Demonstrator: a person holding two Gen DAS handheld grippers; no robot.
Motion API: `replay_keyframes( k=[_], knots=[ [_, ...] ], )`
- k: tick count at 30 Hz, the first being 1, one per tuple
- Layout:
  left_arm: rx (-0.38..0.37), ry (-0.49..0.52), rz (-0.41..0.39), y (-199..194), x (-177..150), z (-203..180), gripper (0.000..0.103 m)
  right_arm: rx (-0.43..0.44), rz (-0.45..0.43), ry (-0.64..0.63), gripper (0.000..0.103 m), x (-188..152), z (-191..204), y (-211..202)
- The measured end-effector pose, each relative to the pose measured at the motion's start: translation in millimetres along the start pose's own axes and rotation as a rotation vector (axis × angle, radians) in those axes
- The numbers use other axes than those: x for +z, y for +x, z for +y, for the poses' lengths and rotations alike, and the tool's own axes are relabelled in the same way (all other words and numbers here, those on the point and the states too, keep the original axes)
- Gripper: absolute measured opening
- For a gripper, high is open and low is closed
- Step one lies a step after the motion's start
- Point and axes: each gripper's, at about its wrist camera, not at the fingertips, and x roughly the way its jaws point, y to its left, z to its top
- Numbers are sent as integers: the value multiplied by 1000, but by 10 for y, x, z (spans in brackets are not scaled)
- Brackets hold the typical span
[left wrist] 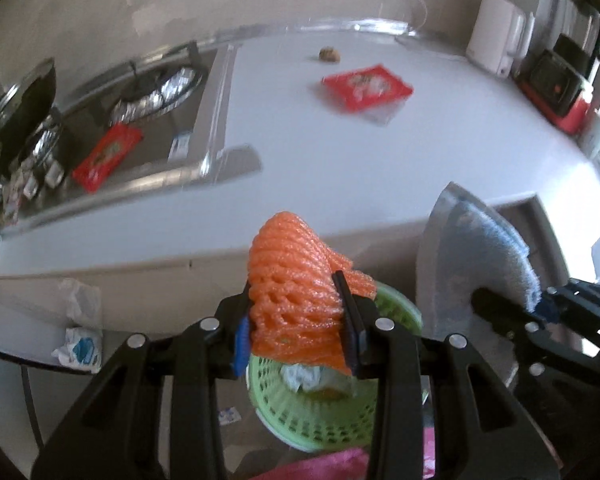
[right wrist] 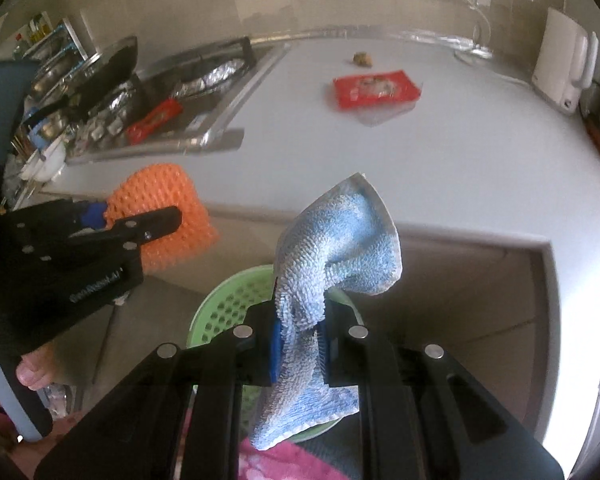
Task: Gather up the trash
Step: 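Carry net and towel over the green basket and open both tools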
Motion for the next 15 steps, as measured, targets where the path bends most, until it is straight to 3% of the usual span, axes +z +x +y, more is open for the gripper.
replay_keyframes(
  k=[12,15],
  knots=[
    [-26,28,21,199,-381,12,38,-53,-4,-20,15,-133,150,-78],
    [-35,49,62,339,-462,-44,47,-65,1,-20,15,-146,135,-93]
  ],
)
